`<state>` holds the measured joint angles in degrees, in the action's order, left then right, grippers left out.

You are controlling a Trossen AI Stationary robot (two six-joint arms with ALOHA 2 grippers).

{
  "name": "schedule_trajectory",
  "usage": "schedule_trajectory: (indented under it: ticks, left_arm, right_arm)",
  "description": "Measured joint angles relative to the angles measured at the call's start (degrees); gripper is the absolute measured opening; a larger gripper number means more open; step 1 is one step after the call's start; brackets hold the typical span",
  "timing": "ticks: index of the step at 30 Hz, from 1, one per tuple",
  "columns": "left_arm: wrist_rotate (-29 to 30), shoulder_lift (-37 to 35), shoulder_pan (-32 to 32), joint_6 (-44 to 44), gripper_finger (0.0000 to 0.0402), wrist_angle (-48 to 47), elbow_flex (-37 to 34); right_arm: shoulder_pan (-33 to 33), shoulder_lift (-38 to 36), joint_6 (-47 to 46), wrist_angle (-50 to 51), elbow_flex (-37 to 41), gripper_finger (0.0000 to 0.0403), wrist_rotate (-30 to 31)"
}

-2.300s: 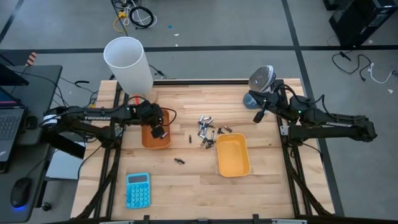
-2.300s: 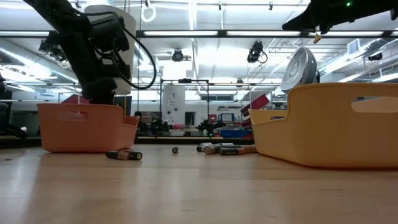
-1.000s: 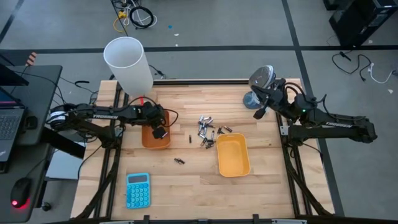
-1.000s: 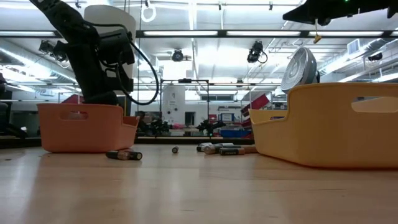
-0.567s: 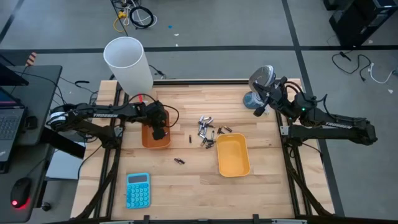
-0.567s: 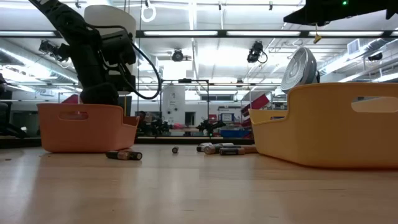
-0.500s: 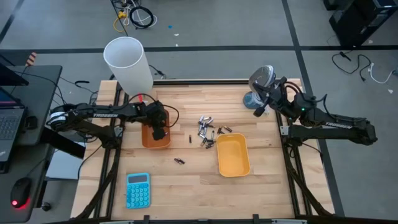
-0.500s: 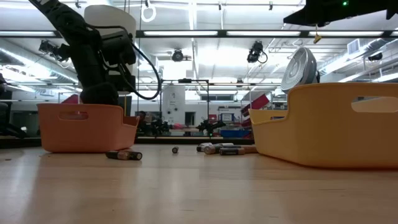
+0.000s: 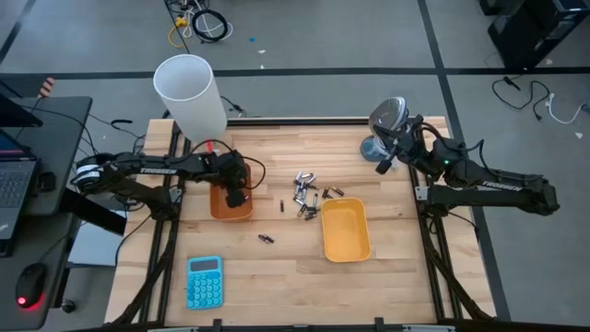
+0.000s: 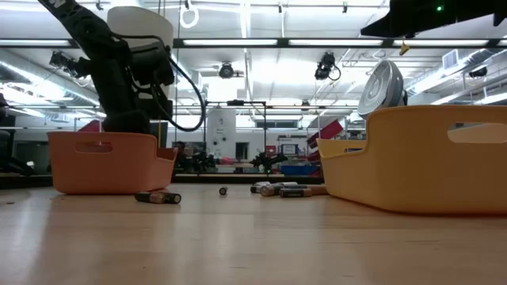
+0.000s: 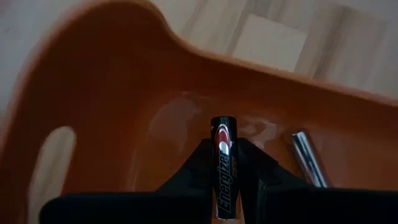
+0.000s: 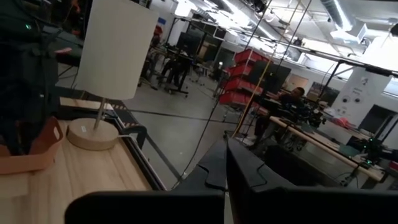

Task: Sort batteries
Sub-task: Put the silver battery into the orange bin

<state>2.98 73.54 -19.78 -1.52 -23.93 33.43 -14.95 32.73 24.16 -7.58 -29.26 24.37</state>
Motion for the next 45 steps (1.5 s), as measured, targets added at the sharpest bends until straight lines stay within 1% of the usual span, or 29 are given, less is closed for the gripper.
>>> schedule_trajectory:
  ticks: [7, 11, 16, 20, 23, 25, 28, 33, 45]
  left_arm:
    - [1.94, -0.02, 0.01, -0.1, 0.0039, 0.24, 0.02]
    - [3.47, -0.02, 0.01, -0.22, 0.0039, 0.43, 0.02]
    - [4.31, -0.02, 0.01, 1.38, 0.0039, 1.55, 0.02]
    - [2.49, -0.02, 0.01, 1.11, 0.0039, 1.68, 0.02]
    - [1.23, -0.02, 0.01, 1.21, 0.0039, 1.72, 0.02]
    - [0.09, -0.02, 0.03, 1.21, 0.0039, 1.72, 0.02]
    - [0.11, -0.02, 0.14, 1.15, 0.0039, 1.7, 0.02]
    - [4.08, -0.02, -0.57, 2.37, 0.0039, 1.86, 0.02]
    - [6.6, -0.02, -0.84, 1.64, 0.0044, 1.89, 0.02]
  right_arm:
    - [-1.2, 0.0, 0.06, 0.93, 0.0, 0.0001, -0.01]
    - [-2.19, 0.0, 1.91, 0.54, 0.0, 0.0, -0.01]
    - [-4.66, 0.0, 5.94, -4.22, 0.0, 0.0, -0.17]
    - [-6.68, 0.07, 11.85, -8.1, 0.0, 0.0, -0.72]
    - [-8.7, 0.28, 14.82, -11.89, 0.0, 0.0, -3.62]
    - [-9.82, 0.35, 15.22, -12.49, 0.0, 0.0001, -5.29]
    - [-11.27, 0.45, 15.08, -12.43, 0.0, 0.0, -6.3]
    - [-12.7, 1.61, 13.34, -12.79, 0.0, 0.0001, -8.07]
    - [-15.32, 8.25, 13.33, -14.25, 0.0, 0.0001, -9.23]
